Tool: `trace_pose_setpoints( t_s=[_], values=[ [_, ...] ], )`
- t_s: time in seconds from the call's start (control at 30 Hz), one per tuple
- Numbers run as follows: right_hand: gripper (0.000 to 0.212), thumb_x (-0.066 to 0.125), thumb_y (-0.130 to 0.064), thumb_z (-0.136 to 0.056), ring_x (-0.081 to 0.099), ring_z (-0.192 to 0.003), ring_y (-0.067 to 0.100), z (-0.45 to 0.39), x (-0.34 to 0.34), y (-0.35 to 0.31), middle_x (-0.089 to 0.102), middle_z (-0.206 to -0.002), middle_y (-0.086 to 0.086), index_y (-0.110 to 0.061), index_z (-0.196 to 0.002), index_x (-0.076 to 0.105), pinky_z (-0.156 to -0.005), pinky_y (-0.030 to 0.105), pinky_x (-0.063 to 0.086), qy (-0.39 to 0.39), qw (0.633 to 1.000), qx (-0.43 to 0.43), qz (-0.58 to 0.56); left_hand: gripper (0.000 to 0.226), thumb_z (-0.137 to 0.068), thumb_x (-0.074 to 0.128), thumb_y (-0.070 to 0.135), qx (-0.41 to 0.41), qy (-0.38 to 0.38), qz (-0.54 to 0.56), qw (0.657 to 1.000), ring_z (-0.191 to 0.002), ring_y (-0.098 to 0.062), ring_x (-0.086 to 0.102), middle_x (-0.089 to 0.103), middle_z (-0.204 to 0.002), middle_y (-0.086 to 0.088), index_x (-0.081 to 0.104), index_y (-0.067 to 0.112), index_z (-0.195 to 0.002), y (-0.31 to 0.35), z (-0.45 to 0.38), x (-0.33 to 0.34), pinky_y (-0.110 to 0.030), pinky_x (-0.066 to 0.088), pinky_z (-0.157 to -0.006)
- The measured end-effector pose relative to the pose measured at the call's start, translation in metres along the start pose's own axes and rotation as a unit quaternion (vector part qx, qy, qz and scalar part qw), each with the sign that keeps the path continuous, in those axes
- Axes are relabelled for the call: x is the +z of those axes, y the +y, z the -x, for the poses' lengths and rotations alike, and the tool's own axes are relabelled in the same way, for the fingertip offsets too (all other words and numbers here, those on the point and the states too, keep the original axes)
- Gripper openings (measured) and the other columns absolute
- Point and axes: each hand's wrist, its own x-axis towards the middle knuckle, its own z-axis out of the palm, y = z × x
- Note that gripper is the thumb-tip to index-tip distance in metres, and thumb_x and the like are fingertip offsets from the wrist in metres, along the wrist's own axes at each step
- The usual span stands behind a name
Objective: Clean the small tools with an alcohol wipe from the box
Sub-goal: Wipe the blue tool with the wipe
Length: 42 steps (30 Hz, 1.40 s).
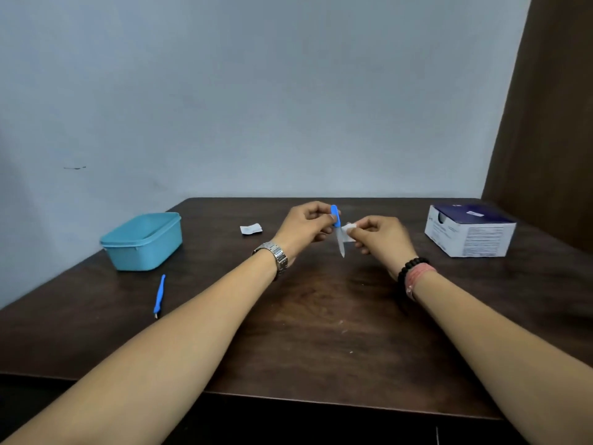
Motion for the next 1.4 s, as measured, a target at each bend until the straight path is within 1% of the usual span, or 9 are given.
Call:
trace_pose_setpoints(
  t_s=[0.13, 0.23, 0.53, 0.77, 0.9, 1.0, 1.13, 1.27, 1.4],
  values=[
    [0.013, 0.07, -0.017, -0.085, 0.063, -0.059, 0.01, 0.006, 0.0, -0.004, 0.07, -0.067, 0.002, -0.018, -0.072, 0.069, -0.06, 0.026, 0.052, -0.028, 0.999, -0.011, -0.014, 0.006, -0.09, 0.064, 0.01, 0.012, -0.008, -0.002, 1.0, -0.063, -0.006, 0.057, 0.066, -0.075, -0.001, 0.067, 0.015, -0.09, 0.001, 0.004, 0.003, -0.019, 0.049, -0.064],
    [0.012, 0.065, -0.015, -0.09, 0.062, -0.058, 0.005, 0.009, 0.001, -0.008, 0.069, -0.07, -0.002, -0.016, -0.079, 0.071, -0.06, 0.022, 0.052, -0.047, 0.998, -0.015, -0.028, 0.005, -0.089, 0.065, 0.011, 0.014, 0.007, 0.003, 1.0, -0.065, -0.006, 0.058, 0.066, -0.08, -0.003, 0.067, 0.014, -0.092, 0.001, 0.004, 0.003, -0.02, 0.05, -0.066],
    [0.015, 0.062, -0.016, -0.092, 0.067, -0.063, 0.006, 0.008, 0.0, -0.008, 0.073, -0.076, -0.004, -0.018, -0.08, 0.072, -0.06, 0.022, 0.052, -0.06, 0.997, -0.024, -0.043, 0.005, -0.09, 0.064, 0.012, 0.001, 0.013, 0.014, 1.0, -0.067, -0.006, 0.06, 0.067, -0.08, 0.0, 0.066, 0.016, -0.088, -0.001, 0.004, 0.002, -0.018, 0.052, -0.068],
    [0.013, 0.061, -0.013, -0.093, 0.065, -0.063, 0.011, 0.01, 0.003, -0.007, 0.072, -0.073, 0.002, -0.015, -0.083, 0.069, -0.058, 0.02, 0.049, -0.113, 0.992, -0.022, -0.05, 0.007, -0.092, 0.061, 0.012, -0.015, 0.068, 0.091, 0.993, -0.068, -0.009, 0.064, 0.068, -0.08, 0.0, 0.066, 0.012, -0.087, 0.002, 0.001, -0.003, -0.022, 0.053, -0.066],
    [0.011, 0.06, -0.003, -0.092, 0.063, -0.059, 0.012, 0.006, 0.001, -0.005, 0.068, -0.068, 0.005, -0.01, -0.086, 0.067, -0.056, 0.02, 0.052, -0.086, 0.994, -0.02, -0.068, 0.006, -0.093, 0.06, 0.013, -0.024, 0.086, 0.105, 0.991, -0.064, -0.009, 0.064, 0.067, -0.084, -0.002, 0.065, 0.011, -0.09, 0.002, 0.0, -0.005, -0.024, 0.055, -0.065],
    [0.01, 0.064, 0.0, -0.089, 0.065, -0.061, 0.012, 0.002, -0.004, -0.004, 0.068, -0.071, 0.008, -0.008, -0.085, 0.066, -0.062, 0.021, 0.055, -0.049, 0.994, -0.031, -0.097, 0.005, -0.092, 0.062, 0.012, -0.02, 0.071, 0.083, 0.994, -0.065, -0.01, 0.063, 0.067, -0.084, -0.002, 0.066, 0.013, -0.089, 0.0, 0.001, -0.004, -0.024, 0.054, -0.064],
    [0.005, 0.069, -0.005, -0.087, 0.065, -0.062, 0.014, 0.003, -0.003, -0.007, 0.069, -0.07, 0.007, -0.009, -0.085, 0.067, -0.061, 0.022, 0.055, -0.07, 0.992, -0.05, -0.096, 0.008, -0.089, 0.066, 0.014, 0.002, 0.027, 0.016, 0.999, -0.066, -0.01, 0.064, 0.068, -0.085, -0.005, 0.068, 0.015, -0.097, -0.002, 0.005, 0.003, -0.023, 0.055, -0.065],
    [0.009, 0.073, -0.008, -0.084, 0.062, -0.057, 0.012, 0.005, -0.001, -0.006, 0.067, -0.067, 0.004, -0.009, -0.082, 0.064, -0.058, 0.022, 0.055, -0.06, 0.994, -0.044, -0.084, 0.006, -0.09, 0.066, 0.015, 0.016, -0.016, 0.024, 0.999, -0.073, -0.014, 0.067, 0.068, -0.09, -0.009, 0.065, 0.016, -0.097, -0.003, 0.008, 0.007, -0.022, 0.054, -0.062],
    [0.015, 0.073, -0.007, -0.084, 0.06, -0.054, 0.009, 0.005, -0.005, -0.007, 0.066, -0.065, 0.002, -0.012, -0.088, 0.059, -0.055, 0.021, 0.053, -0.042, 0.992, -0.032, -0.112, 0.013, -0.091, 0.065, 0.013, 0.022, -0.056, 0.029, 0.998, -0.079, -0.01, 0.065, 0.066, -0.096, -0.006, 0.065, 0.016, -0.104, -0.006, 0.008, 0.008, -0.026, 0.056, -0.073]
  ],
)
